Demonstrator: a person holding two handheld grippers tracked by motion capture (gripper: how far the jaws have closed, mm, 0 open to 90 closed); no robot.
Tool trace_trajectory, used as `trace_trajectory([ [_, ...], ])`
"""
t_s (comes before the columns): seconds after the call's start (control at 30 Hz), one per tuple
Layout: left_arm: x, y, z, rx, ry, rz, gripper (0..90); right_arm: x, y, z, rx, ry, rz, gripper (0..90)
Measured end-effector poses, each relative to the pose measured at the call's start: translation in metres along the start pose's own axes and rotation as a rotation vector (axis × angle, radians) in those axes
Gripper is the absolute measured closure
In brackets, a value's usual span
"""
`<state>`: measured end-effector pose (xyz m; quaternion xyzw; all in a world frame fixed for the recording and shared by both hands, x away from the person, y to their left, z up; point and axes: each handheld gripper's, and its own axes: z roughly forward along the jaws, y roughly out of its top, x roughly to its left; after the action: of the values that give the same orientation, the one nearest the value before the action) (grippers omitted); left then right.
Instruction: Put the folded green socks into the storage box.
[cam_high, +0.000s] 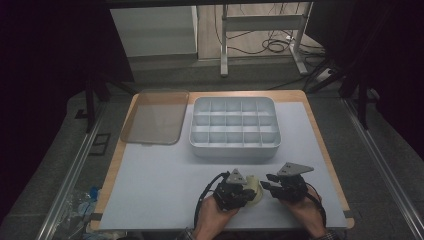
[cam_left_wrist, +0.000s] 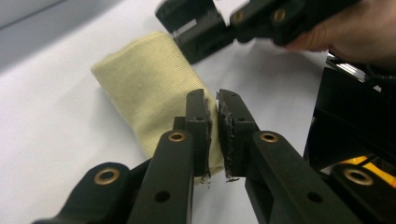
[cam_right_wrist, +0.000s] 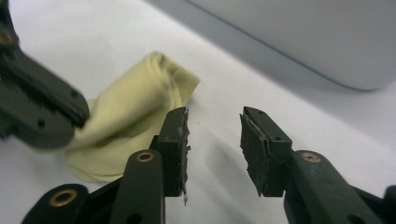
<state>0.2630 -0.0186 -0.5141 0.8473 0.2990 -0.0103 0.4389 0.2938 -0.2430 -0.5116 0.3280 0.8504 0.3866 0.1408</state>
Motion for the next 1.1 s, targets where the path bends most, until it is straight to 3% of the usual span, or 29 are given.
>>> trace_trajectory([
  [0.2, -0.001, -0.002, 0.008, 0.017, -0.015, 0.002, 77.4, -0.004, 0.007, -0.01, -0.037, -0.009, 0.011, 56.9],
  [0.5, 0.0, -0.003, 0.012, 0.017, -0.019, 0.021, 73.9, 0.001, 0.018, -0.011, -0.077, 0.03, 0.006, 51.8],
  [0.67, 0.0, -0.004, 0.012, 0.018, -0.023, 0.029, 71.4, 0.008, 0.021, -0.001, -0.068, 0.055, -0.006, 49.9],
  [0.87, -0.001, -0.006, 0.011, 0.001, -0.037, 0.027, 65.5, 0.006, 0.013, 0.011, -0.022, 0.032, -0.004, 50.4],
  [1.1, 0.003, -0.008, -0.006, -0.014, -0.004, 0.021, 60.3, 0.006, 0.009, 0.014, -0.018, 0.025, -0.006, 50.5],
])
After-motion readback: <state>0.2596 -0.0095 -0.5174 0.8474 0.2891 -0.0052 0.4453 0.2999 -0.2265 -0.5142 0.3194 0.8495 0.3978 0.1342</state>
